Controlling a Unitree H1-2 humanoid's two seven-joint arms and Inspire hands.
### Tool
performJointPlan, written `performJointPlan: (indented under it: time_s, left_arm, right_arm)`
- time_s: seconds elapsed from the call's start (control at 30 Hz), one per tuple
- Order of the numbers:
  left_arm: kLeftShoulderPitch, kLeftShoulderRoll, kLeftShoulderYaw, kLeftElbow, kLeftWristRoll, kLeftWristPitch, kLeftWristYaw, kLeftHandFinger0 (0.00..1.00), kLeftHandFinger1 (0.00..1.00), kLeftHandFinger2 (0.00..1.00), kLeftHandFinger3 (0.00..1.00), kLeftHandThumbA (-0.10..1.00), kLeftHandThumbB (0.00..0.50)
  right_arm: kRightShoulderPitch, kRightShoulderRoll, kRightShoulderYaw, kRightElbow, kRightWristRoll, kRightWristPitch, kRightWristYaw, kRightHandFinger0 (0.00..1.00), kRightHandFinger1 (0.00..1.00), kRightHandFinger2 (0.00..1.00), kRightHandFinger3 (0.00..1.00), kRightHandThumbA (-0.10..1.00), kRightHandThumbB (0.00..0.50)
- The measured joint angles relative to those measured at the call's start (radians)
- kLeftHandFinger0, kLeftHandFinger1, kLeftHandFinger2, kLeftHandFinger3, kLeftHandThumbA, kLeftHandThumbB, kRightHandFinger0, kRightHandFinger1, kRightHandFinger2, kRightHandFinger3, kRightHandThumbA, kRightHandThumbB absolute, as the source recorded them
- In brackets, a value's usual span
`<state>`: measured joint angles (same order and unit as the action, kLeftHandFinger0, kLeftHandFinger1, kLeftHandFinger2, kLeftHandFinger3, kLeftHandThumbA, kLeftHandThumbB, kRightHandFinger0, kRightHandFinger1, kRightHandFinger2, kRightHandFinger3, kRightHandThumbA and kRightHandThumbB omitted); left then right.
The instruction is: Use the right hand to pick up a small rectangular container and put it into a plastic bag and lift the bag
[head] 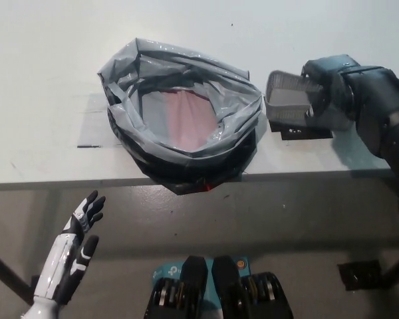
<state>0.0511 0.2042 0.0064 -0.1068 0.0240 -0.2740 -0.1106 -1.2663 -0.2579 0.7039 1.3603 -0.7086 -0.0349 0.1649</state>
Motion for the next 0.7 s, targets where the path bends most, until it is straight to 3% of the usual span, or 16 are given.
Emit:
performJointPlan:
  time_s: [0.03,0.07,0.17,0.27,0.43,0.5,0.63,0.7]
  left_arm:
    - [-0.001,0.000,0.000,0.000,0.000,0.000,0.000,1.00,1.00,1.00,1.00,0.91,0.320]
    - [-0.001,0.002,0.000,0.000,0.000,0.000,0.000,1.00,1.00,1.00,1.00,0.90,0.317]
    - [-0.001,0.004,0.000,0.000,0.000,0.001,0.000,1.00,1.00,1.00,1.00,0.90,0.315]
    - [0.000,0.004,0.000,0.000,0.000,0.001,0.000,1.00,1.00,1.00,1.00,0.89,0.307]
    - [0.000,0.006,0.000,-0.001,-0.002,0.002,0.000,1.00,1.00,1.00,1.00,0.88,0.310]
    - [0.002,0.007,0.000,-0.001,-0.003,0.002,0.000,1.00,1.00,1.00,1.00,0.87,0.300]
    - [0.008,0.007,0.000,-0.004,-0.004,0.005,0.000,1.00,1.00,1.00,1.00,0.86,0.303]
    - [0.010,0.007,0.000,-0.005,-0.004,0.006,0.000,1.00,1.00,1.00,1.00,0.87,0.304]
  right_arm:
    - [0.003,-0.002,-0.005,0.000,0.001,-0.006,-0.012,0.00,0.49,0.86,0.89,-0.10,0.187]
    - [0.011,-0.007,-0.021,0.000,0.005,-0.024,-0.044,0.05,0.54,0.89,0.85,-0.10,0.206]
    - [0.023,-0.014,-0.047,0.000,0.011,-0.047,-0.082,0.00,0.48,0.84,0.79,-0.10,0.209]
    - [0.028,-0.018,-0.069,0.000,0.018,-0.062,-0.100,0.02,0.54,0.90,0.89,-0.10,0.168]
    - [0.038,-0.034,-0.213,-0.002,0.085,-0.123,-0.143,0.07,0.58,0.89,0.93,-0.10,0.150]
    - [0.037,-0.036,-0.285,-0.011,0.125,-0.137,-0.144,0.11,0.61,0.93,0.98,-0.10,0.134]
    - [0.033,-0.048,-0.381,-0.084,0.182,-0.139,-0.134,0.05,0.54,0.91,1.00,-0.10,0.125]
    - [0.025,-0.057,-0.415,-0.139,0.204,-0.136,-0.124,0.06,0.55,0.94,1.00,-0.10,0.130]
